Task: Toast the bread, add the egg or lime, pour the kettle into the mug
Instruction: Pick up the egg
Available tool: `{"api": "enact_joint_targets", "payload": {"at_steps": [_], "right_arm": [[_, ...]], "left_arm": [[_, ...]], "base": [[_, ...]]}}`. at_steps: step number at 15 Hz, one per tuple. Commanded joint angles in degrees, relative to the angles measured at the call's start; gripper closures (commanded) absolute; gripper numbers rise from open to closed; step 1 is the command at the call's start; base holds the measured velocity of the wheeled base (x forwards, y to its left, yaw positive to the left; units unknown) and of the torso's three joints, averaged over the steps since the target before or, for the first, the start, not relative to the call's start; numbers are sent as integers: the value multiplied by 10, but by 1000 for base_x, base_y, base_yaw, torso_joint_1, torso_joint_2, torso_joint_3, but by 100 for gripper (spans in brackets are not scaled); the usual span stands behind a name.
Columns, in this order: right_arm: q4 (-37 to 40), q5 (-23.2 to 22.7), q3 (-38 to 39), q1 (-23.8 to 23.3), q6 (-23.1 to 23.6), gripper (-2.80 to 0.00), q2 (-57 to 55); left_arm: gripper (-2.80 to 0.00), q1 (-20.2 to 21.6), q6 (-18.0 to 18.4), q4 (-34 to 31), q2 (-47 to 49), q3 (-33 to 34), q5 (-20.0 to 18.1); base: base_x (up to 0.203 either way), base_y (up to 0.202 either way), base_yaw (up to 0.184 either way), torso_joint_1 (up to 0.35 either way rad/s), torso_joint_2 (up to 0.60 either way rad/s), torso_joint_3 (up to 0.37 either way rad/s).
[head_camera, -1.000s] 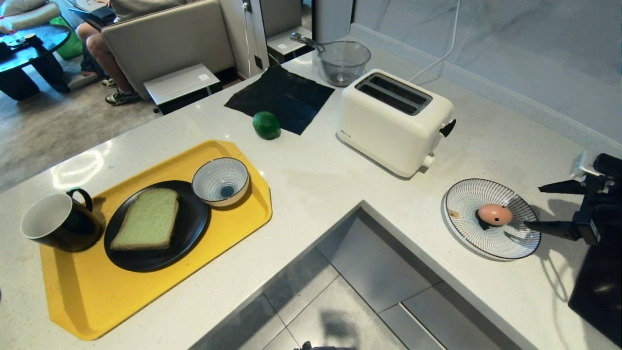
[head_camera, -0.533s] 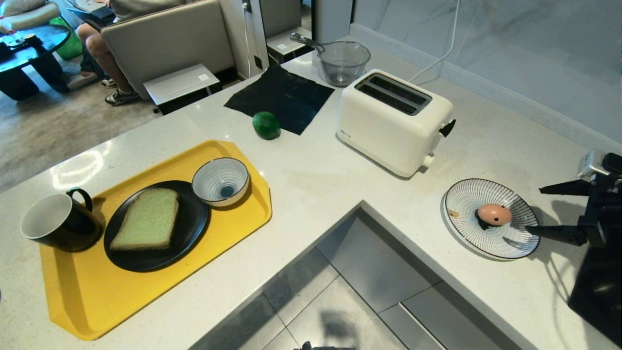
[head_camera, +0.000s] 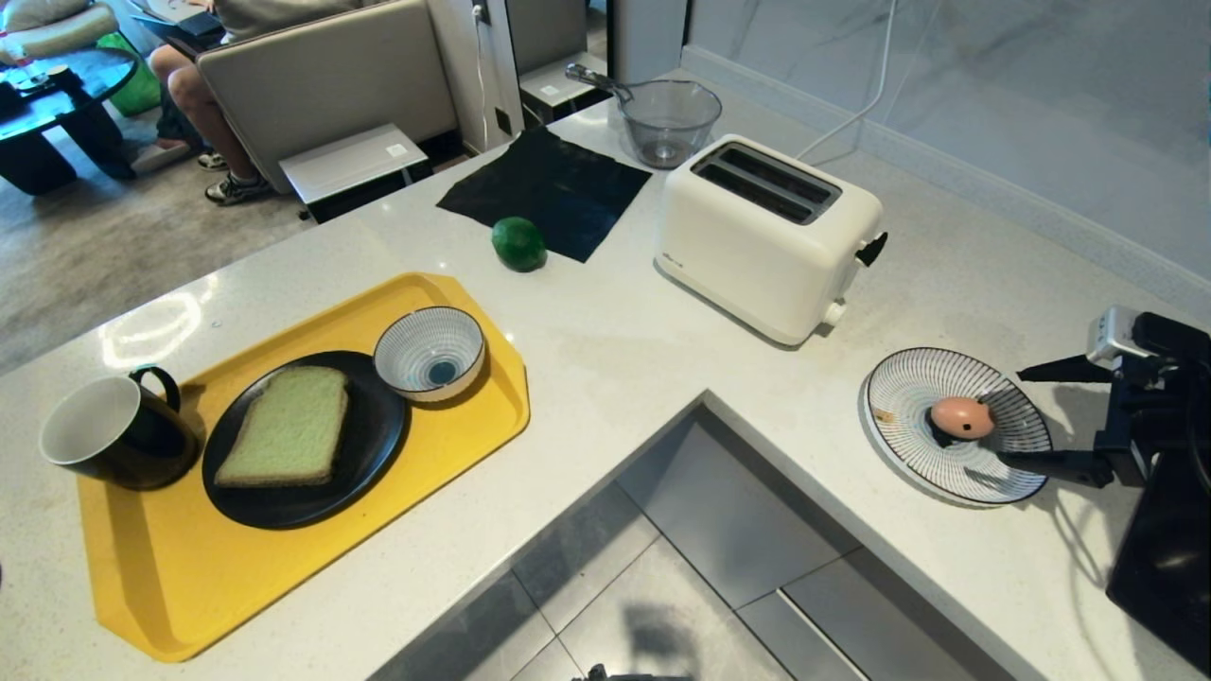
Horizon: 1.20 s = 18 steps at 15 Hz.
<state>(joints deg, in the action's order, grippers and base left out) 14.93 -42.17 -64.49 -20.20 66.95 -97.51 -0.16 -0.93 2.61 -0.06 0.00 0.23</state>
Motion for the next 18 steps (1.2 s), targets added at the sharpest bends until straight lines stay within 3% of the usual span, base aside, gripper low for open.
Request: {"api": "enact_joint_targets", "payload": {"at_steps": [1,12,18], "right_arm": [[1,-3,-1,1,12,-280,-10],[3,46,-1,34,25,-280,-37],[4,54,-39,41,21,-280,-64]], "left_arm": [[0,0,0,0,0,10,0],[0,1,0,0,0,10,0],[0,0,0,0,0,10,0]], "base": [[0,0,0,0,0,0],[0,0,0,0,0,0],[0,0,0,0,0,0]]}}
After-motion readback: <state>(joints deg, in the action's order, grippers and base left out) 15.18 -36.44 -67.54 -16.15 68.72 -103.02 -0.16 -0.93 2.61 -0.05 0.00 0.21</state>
